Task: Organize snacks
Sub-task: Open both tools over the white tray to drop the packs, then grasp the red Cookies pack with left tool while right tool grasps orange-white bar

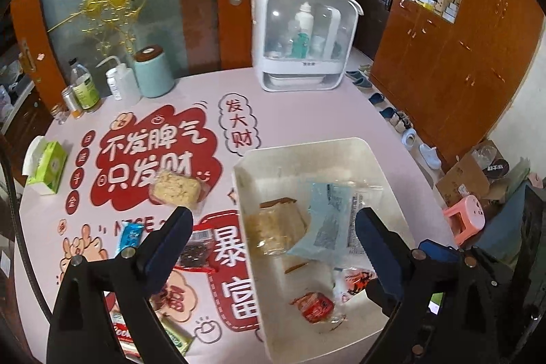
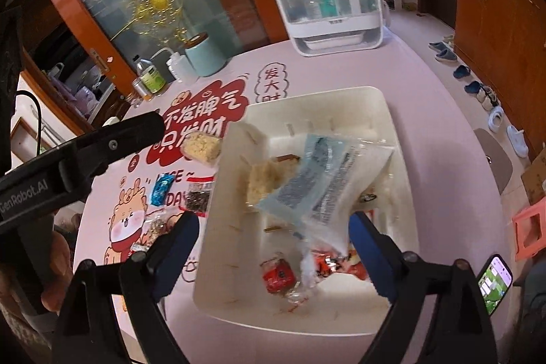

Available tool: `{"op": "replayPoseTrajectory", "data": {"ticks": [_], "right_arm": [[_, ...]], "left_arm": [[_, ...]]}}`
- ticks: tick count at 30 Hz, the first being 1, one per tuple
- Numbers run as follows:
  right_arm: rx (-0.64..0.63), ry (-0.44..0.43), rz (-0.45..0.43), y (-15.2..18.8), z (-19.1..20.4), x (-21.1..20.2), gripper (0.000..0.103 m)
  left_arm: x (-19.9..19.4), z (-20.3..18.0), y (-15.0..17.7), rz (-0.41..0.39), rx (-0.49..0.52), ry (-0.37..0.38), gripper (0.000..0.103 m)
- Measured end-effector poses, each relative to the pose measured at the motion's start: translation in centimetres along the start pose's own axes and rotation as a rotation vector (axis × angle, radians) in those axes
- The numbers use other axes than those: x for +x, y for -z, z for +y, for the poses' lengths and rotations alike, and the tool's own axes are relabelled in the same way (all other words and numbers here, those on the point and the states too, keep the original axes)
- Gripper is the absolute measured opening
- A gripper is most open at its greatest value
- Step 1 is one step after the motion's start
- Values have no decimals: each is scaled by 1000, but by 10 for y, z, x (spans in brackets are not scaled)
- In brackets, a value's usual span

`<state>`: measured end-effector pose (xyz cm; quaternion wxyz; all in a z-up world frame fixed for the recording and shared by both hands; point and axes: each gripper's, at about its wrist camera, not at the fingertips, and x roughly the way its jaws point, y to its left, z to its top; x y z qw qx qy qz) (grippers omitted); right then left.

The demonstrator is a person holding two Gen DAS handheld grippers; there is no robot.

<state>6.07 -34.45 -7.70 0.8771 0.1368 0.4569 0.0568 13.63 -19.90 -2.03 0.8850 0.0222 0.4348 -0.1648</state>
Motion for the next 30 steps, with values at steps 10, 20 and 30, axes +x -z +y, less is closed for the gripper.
{"op": "replayPoseTrajectory", "data": {"ticks": [10,20,30], "right_arm": [[-68,4,-12,6,53,-2,90],[-63,98,-61,21,127,-20,90],[-19,135,-67,54,200,-3,90]], "left_arm": [[-51,53,17,-76,-18,-33,97],[-99,122,33,-135,21,27,100],[-116,218,67,-114,84,15,102]]}}
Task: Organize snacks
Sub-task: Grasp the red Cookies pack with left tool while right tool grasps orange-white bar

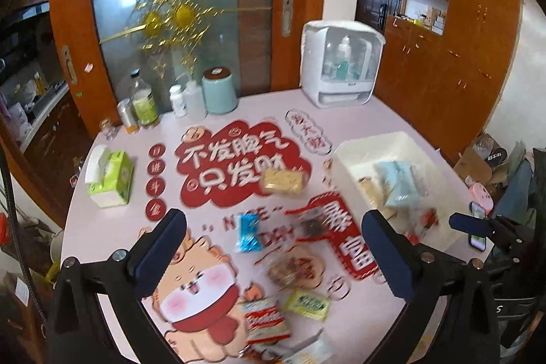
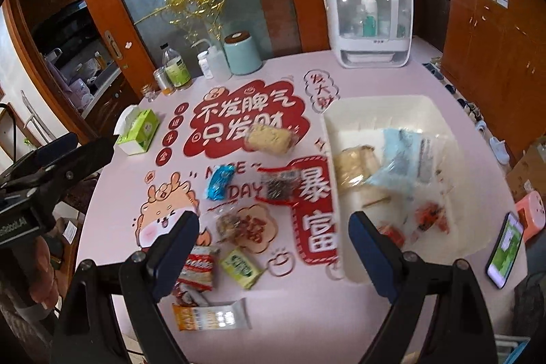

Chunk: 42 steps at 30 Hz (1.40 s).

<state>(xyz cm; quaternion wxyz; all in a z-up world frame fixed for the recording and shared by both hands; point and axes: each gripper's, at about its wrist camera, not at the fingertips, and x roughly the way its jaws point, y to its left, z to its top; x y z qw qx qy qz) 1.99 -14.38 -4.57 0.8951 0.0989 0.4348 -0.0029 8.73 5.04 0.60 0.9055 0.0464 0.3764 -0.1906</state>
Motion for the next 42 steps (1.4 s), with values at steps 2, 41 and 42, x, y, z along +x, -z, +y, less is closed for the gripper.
{"op": "replayPoseTrajectory", "data": {"ticks": [2,41,42], "right_arm": [[1,2,15,8,12,6,90],[391,-148,586,141,40,170,46],[352,-127,578,137,43,173,45]], "left_arm": [[1,15,11,18,-6,4,102],[114,48,140,394,229,5,102],[115,48,140,396,225,8,102]]}}
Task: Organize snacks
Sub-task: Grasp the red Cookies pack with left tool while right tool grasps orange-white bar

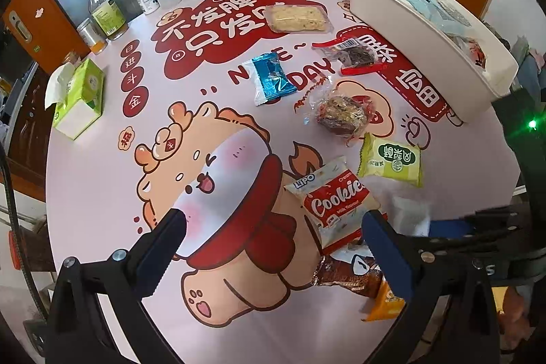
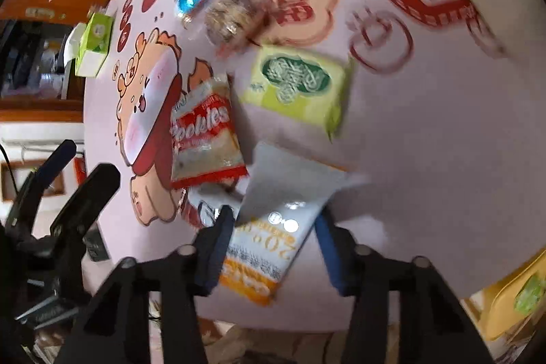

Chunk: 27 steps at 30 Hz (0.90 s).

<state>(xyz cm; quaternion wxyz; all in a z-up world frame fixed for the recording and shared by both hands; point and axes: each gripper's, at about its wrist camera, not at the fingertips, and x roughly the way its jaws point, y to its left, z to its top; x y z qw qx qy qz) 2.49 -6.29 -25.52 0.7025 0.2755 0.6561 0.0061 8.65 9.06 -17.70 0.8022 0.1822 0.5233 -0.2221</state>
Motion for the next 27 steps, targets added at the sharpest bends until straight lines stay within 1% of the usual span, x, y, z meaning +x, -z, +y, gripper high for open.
{"op": "replayPoseTrajectory", "data": {"ticks": [2,5,8,9,10,11,13,14,18,20,21,22,24,26,27], "right_arm": [[-47,68,-18,-2,6,1,44],[-162,152,-40,-1,20,1,43],[-208,191,-62,-1,24,-4,40],[-211,196,-73,-1,23,-6,26],[-211,191,-97,-2,21,-12,21],[-212,194,-116,-4,19,-20,18],[-224,229,-134,-5,13,-27,18],[-227,234,-137,-6,10,-28,18],[-207,203,-131,-6,-4,-37,18],[-203,193,-131,-6,-10,-40,17],[-206,190,-133,-4,-17,-40,17],[-207,186,-134,-2,-18,-39,17],[-214,174,-134,-1,-22,-42,16],[-224,161,-139,-2,-25,-47,16],[-230,154,-142,-2,-24,-50,16]], "left_arm": [[3,-1,-1,3,-3,2,102],[7,-4,-4,8,-11,9,102],[15,-7,-8,27,-26,27,102],[19,-9,-9,37,-29,33,102],[23,-11,-11,49,-32,40,102],[29,-14,-13,65,-35,45,102],[40,-20,-16,97,-38,42,102],[46,-25,-19,112,-40,43,102],[67,-38,-25,176,-57,19,102],[74,-43,-25,208,-66,8,95],[78,-45,-25,225,-69,-2,85],[81,-46,-24,239,-72,-6,72],[87,-46,-21,271,-94,18,53],[84,-43,-20,252,-118,35,47],[82,-42,-19,246,-123,45,47]]}}
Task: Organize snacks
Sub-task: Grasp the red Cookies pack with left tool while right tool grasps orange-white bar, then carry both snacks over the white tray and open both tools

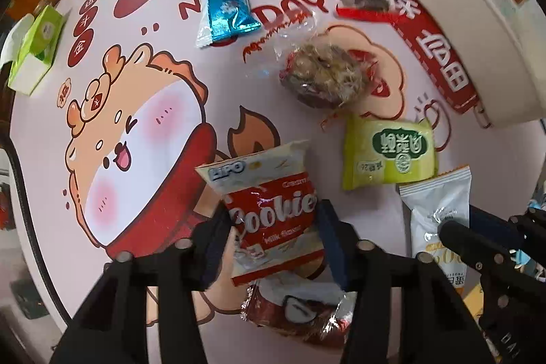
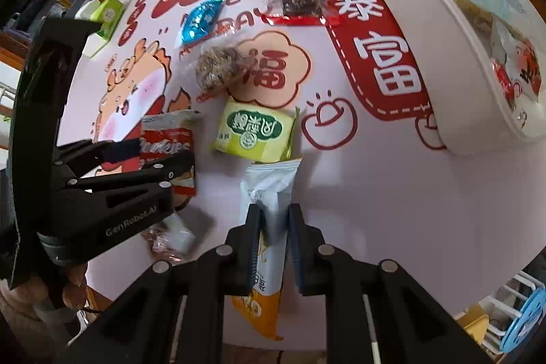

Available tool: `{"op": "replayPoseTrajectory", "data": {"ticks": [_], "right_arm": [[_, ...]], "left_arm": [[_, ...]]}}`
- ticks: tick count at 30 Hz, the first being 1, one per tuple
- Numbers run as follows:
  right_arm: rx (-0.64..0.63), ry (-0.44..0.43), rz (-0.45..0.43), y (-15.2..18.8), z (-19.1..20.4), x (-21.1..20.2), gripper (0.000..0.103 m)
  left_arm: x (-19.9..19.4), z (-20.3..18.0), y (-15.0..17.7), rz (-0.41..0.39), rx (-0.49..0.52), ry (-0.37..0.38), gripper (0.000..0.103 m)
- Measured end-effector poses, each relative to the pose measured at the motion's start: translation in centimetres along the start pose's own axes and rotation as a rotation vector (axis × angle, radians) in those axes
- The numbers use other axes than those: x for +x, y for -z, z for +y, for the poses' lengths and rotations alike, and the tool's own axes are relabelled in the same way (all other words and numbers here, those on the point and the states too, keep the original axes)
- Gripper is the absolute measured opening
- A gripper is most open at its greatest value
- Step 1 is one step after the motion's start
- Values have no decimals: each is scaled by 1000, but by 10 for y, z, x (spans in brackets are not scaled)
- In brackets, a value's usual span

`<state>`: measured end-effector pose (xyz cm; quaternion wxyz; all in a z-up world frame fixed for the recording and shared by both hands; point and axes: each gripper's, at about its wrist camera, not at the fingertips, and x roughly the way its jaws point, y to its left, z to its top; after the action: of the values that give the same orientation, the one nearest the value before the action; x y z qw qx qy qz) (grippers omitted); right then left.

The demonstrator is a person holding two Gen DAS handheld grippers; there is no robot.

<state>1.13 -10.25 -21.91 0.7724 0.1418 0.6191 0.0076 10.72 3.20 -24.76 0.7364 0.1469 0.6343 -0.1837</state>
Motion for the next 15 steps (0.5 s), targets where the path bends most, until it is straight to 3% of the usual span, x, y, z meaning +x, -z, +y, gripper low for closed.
{"op": "replayPoseTrajectory", "data": {"ticks": [6,15], "right_arm": [[-51,-20,-38,-14,12,-16,16],[-136,-76,-197,-42,20,-84,16]], "left_arm": [[-40,8,7,-101,-15,25,46],[-160,0,-10,-399,-26,28,46]]}}
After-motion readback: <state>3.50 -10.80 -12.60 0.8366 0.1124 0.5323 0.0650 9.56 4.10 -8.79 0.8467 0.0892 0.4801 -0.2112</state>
